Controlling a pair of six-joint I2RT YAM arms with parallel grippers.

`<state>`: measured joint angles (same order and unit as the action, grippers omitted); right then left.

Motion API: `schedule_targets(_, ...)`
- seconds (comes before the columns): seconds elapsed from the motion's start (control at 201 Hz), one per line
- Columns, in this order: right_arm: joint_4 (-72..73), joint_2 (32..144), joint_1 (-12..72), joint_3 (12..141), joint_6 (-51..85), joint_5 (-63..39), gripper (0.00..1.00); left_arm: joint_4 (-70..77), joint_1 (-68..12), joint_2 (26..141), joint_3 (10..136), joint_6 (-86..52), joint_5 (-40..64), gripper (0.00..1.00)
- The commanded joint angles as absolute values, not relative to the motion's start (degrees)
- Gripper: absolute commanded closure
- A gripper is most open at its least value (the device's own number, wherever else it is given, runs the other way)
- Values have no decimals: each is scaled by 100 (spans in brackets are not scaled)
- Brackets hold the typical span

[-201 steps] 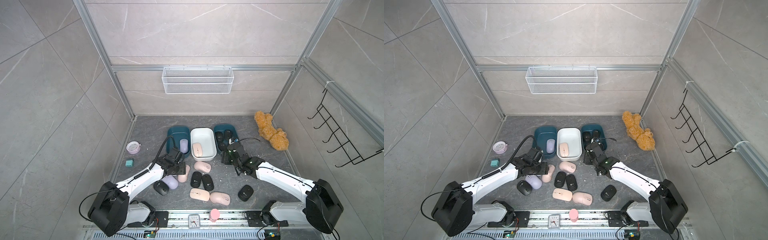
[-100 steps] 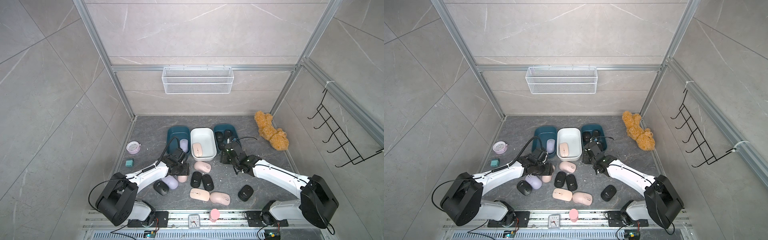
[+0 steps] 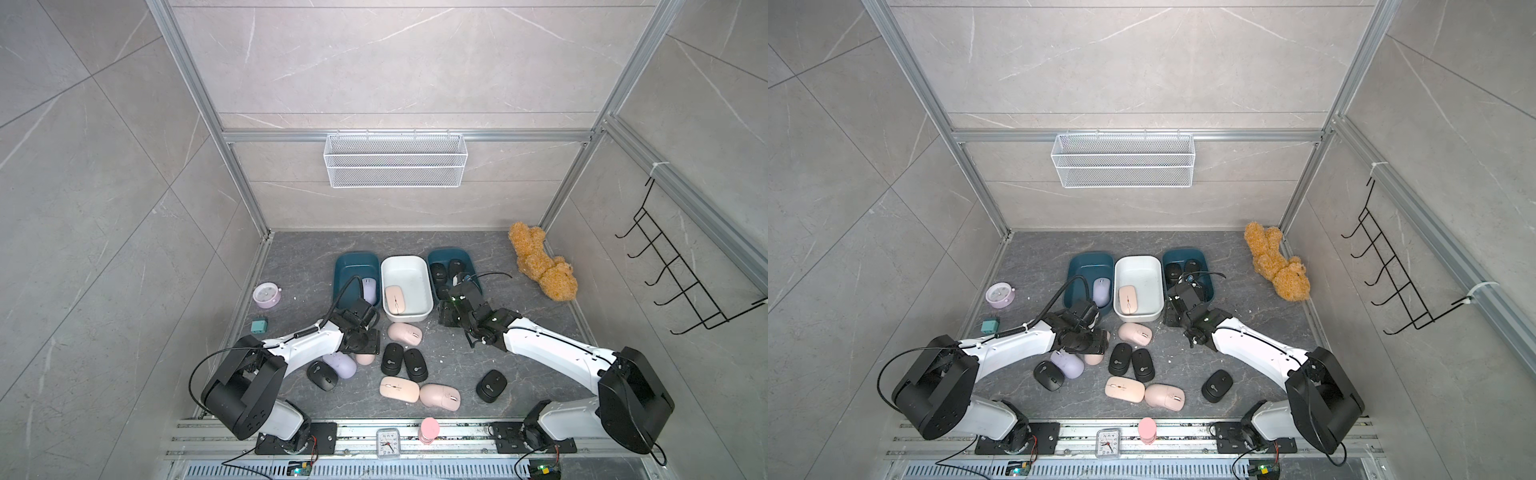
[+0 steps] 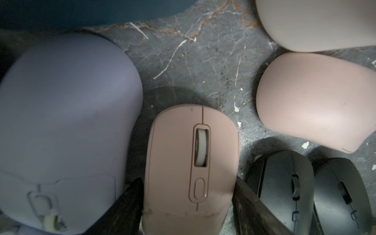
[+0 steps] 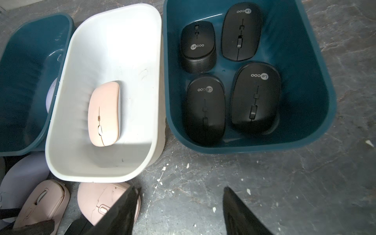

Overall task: Place the mice by color into the storage box
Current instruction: Pick up the mouse from the center of the board.

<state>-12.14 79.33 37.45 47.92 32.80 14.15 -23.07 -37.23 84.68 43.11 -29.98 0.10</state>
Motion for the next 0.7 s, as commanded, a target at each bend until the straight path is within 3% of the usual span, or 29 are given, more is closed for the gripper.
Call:
schedule_targets(0.0,-1283,7963,3774,4782,3250,1444,32,-2461,-3853,8627,4531,-2953,-124,32)
schedule_targets(0.384,-1239,7972,3779,4698,3290,1468,32,-2886,-4219,9024,4924,-2935,-584,34)
schedule_targets(0.692,-1257,7906,3779,4637,3287,1504,32,-3073,-4506,9100,5089,-3189,-950,55)
